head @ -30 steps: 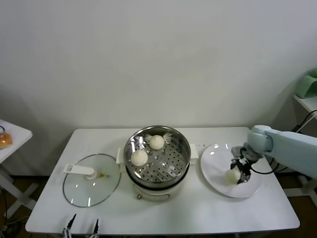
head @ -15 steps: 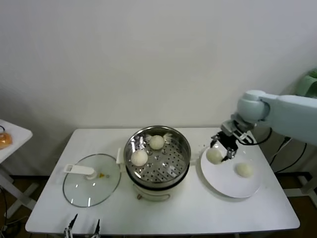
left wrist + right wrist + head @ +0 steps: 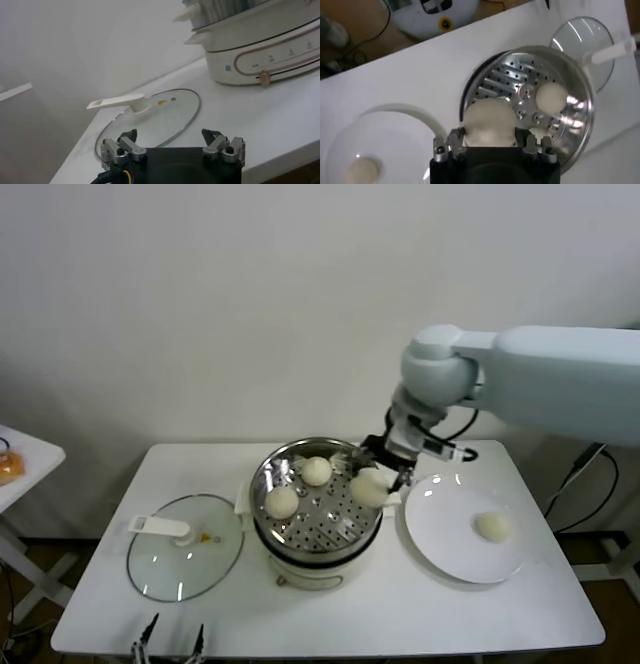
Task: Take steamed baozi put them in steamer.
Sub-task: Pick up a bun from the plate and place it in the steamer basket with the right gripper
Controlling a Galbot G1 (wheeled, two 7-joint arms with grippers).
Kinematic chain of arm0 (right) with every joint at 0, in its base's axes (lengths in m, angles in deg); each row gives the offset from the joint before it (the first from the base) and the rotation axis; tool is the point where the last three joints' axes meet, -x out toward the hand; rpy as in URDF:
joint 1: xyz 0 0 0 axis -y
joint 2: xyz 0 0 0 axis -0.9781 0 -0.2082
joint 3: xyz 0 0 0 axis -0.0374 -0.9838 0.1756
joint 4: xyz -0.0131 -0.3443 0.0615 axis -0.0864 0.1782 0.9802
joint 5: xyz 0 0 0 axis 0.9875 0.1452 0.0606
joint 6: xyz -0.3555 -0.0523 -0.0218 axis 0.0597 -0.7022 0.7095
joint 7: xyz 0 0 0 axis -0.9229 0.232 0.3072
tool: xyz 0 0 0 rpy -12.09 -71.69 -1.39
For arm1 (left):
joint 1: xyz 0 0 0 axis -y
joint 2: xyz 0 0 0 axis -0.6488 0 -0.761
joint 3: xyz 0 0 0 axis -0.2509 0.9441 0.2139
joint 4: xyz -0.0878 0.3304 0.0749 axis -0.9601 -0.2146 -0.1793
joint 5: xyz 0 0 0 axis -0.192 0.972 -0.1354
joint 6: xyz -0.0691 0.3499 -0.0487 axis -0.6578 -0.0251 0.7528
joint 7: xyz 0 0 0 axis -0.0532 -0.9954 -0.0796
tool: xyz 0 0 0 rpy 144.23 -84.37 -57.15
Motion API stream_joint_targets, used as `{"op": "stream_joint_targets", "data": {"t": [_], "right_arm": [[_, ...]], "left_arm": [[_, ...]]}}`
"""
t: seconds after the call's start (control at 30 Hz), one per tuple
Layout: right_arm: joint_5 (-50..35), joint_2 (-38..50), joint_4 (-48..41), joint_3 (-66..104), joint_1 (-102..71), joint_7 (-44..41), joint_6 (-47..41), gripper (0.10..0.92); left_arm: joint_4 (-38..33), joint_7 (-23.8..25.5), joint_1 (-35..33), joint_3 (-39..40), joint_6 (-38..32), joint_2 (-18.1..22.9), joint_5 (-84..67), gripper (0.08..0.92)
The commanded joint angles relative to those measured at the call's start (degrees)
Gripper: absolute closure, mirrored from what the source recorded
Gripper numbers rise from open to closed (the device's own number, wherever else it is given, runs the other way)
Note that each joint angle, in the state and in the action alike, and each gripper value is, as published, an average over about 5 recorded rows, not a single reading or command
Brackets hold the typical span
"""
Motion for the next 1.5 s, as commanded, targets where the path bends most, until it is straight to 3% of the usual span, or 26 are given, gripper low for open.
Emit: {"op": "stream_joint_targets", "data": {"t": [0.03, 0.47, 1.5], "right_arm": [[9.8, -10.9, 1.2, 1.7, -7.7, 1.4, 1.5, 0.355], [17.2, -16.0, -7.3, 2.1, -16.6, 2.1, 2.1, 0.355], [17.5, -18.3, -11.1, 2.8, -18.3, 2.8, 4.0, 0.323]], "left_arm": [[-0.2, 0.0, -0.1, -0.2, 0.0, 0.0, -0.2, 0.177], [0.1, 0.1, 0.2, -0.6, 0.0, 0.1, -0.4, 0.177], [0.5, 0.1, 0.4, -0.7, -0.1, -0.2, -0.8, 0.177]]}}
